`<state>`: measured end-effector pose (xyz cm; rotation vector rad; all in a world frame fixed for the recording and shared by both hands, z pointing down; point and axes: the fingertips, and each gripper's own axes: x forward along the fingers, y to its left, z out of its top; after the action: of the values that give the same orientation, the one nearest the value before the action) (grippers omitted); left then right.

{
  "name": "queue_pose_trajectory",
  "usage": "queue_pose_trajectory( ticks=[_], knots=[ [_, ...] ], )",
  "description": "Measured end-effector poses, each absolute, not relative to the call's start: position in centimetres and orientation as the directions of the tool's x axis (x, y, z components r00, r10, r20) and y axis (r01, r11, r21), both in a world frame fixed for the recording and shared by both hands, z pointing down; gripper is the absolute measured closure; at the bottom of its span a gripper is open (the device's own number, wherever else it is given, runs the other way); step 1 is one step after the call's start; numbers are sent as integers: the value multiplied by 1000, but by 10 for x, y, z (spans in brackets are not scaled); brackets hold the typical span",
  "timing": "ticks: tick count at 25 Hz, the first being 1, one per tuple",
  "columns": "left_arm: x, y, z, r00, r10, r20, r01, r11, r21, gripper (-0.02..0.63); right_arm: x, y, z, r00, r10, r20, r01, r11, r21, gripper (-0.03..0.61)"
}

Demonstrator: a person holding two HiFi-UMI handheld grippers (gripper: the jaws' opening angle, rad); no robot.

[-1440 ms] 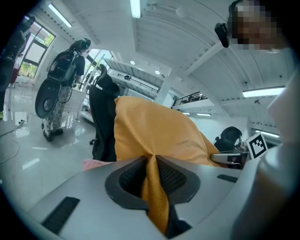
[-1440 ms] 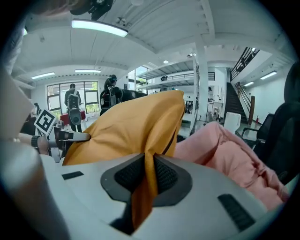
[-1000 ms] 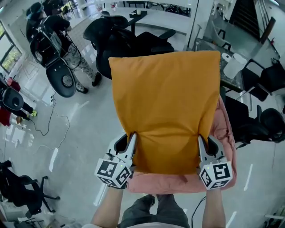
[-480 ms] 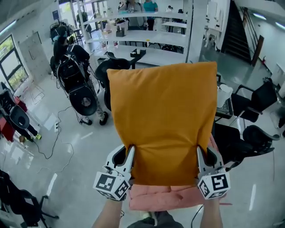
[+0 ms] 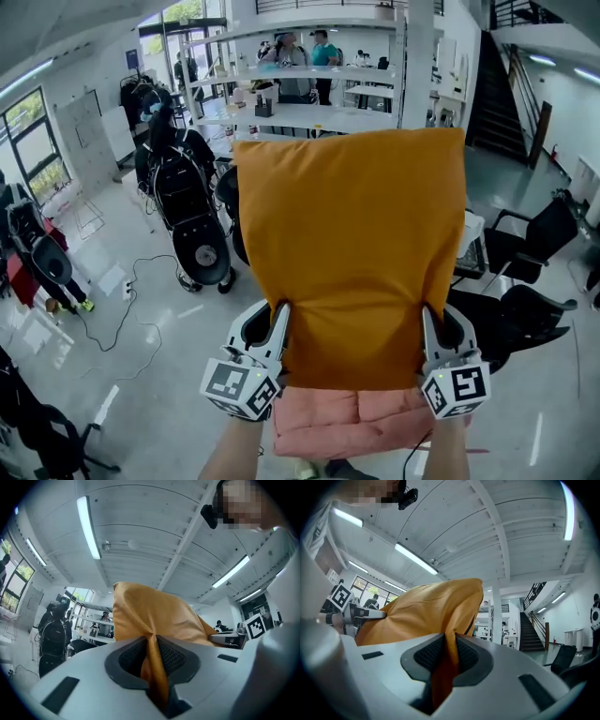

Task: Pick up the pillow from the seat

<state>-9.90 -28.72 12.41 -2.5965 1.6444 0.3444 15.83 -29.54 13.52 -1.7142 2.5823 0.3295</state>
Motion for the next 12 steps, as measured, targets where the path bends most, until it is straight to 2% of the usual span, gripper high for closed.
queue_pose_trajectory(
  ticks=[12],
  knots=[
    [-94,-286,87,379,-884,-275,-910,-410,64,541,164,-294,98,-371,-908,-194,-924,340,174,522]
  ],
)
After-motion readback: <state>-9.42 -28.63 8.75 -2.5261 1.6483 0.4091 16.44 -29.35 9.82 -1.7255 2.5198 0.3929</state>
